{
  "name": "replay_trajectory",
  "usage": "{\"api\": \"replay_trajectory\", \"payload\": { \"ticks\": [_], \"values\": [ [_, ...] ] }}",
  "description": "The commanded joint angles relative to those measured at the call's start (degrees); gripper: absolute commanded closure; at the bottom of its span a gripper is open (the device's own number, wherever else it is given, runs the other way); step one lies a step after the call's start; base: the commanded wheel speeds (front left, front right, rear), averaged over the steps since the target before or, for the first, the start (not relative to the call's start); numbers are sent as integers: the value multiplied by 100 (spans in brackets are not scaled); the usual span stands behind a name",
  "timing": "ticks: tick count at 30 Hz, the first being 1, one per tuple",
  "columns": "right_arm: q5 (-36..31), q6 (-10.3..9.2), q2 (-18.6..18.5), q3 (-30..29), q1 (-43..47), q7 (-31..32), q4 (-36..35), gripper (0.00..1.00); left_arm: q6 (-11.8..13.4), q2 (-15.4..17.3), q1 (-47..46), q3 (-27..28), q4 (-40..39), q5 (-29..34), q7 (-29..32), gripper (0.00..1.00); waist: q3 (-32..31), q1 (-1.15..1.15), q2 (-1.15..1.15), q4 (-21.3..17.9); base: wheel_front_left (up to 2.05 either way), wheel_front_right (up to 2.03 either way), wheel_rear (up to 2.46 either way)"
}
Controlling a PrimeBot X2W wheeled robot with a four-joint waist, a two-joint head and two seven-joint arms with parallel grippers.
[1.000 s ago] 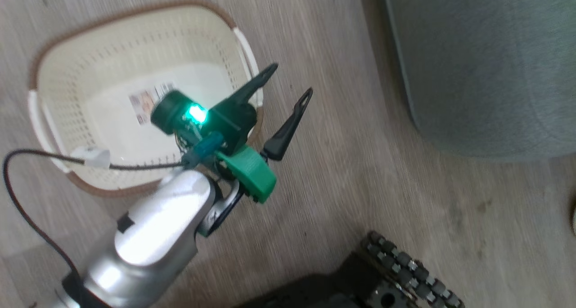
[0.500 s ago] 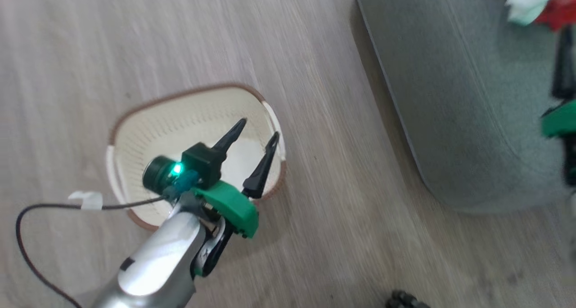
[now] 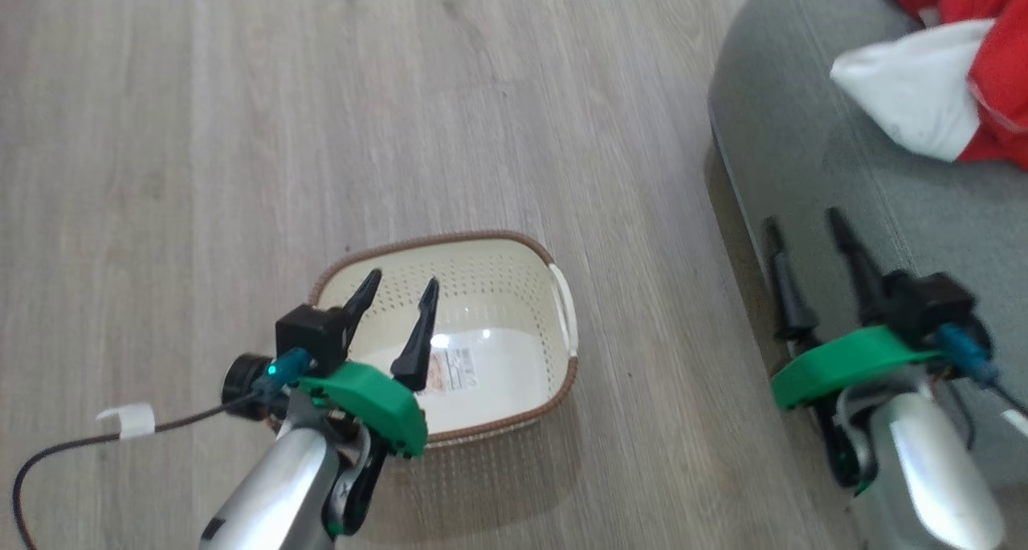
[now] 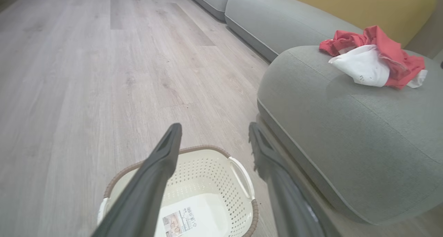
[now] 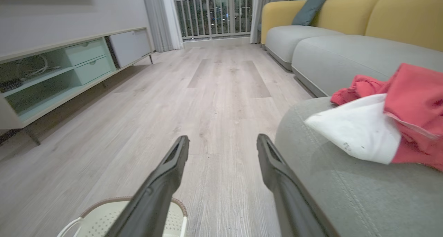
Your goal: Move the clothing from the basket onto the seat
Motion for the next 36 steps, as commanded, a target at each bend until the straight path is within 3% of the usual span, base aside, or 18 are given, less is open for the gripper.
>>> {"api": "replay_trajectory", "payload": {
  "ticks": [1, 16, 36],
  "values": [
    [-125, -2, 27, 184, -26, -37, -187, 0, -60, 4, -94, 291, -70, 115, -71, 0, -148, 1, 0, 113, 0, 0, 0],
    [-333, -2, 207, 528, 373, -37, 195, 0, -175, -266, 573, 1609, 153, 668, -72, 0, -655, 1, 0, 365, 0, 0, 0],
    [-379, -2, 156, 505, 376, -37, 247, 0, -549, -493, 859, 2465, 187, 1187, -72, 0, -814, 1, 0, 500, 0, 0, 0]
  ]
}}
